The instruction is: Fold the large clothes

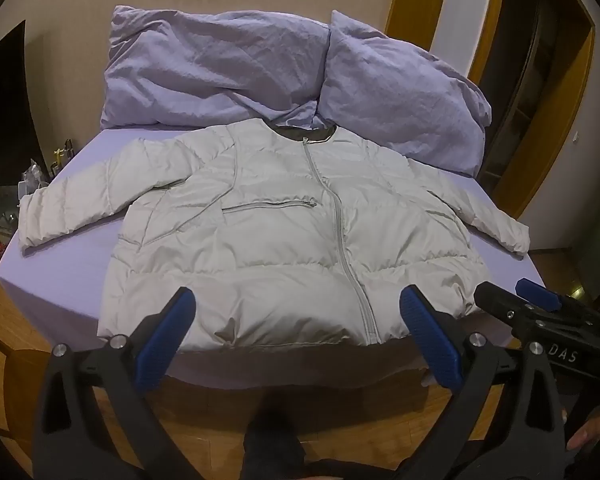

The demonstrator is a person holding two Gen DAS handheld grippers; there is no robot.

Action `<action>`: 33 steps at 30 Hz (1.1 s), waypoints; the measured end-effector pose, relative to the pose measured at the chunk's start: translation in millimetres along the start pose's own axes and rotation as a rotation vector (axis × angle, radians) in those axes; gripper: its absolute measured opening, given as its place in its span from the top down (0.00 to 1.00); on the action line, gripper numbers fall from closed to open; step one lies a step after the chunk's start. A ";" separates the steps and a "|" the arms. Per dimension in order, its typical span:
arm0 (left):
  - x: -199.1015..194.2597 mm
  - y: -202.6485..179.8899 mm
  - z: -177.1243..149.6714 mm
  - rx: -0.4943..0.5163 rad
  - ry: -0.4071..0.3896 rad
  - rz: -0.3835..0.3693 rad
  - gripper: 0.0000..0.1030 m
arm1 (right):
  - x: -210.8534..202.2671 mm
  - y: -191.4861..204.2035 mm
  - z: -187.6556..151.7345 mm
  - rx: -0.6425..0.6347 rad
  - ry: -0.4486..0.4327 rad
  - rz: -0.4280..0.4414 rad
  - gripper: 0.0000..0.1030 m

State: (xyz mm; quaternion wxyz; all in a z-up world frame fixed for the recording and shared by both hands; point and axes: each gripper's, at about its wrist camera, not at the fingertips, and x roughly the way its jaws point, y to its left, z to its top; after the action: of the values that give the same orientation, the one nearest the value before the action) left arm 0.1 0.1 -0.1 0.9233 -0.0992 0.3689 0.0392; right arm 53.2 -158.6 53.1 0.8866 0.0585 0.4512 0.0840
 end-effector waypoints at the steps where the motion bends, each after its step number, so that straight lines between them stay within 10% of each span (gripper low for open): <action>1: 0.0 0.0 0.0 0.000 0.001 -0.001 0.02 | 0.1 -0.1 0.0 0.000 0.000 0.000 0.05; 33: 0.2 0.0 0.0 -0.002 0.006 0.000 0.02 | 2.3 0.6 0.7 0.002 0.005 0.001 0.05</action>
State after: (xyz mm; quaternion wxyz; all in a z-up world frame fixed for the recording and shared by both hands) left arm 0.2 0.1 -0.2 0.9220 -0.1002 0.3719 0.0393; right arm 55.0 -157.5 51.7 0.8854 0.0592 0.4534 0.0841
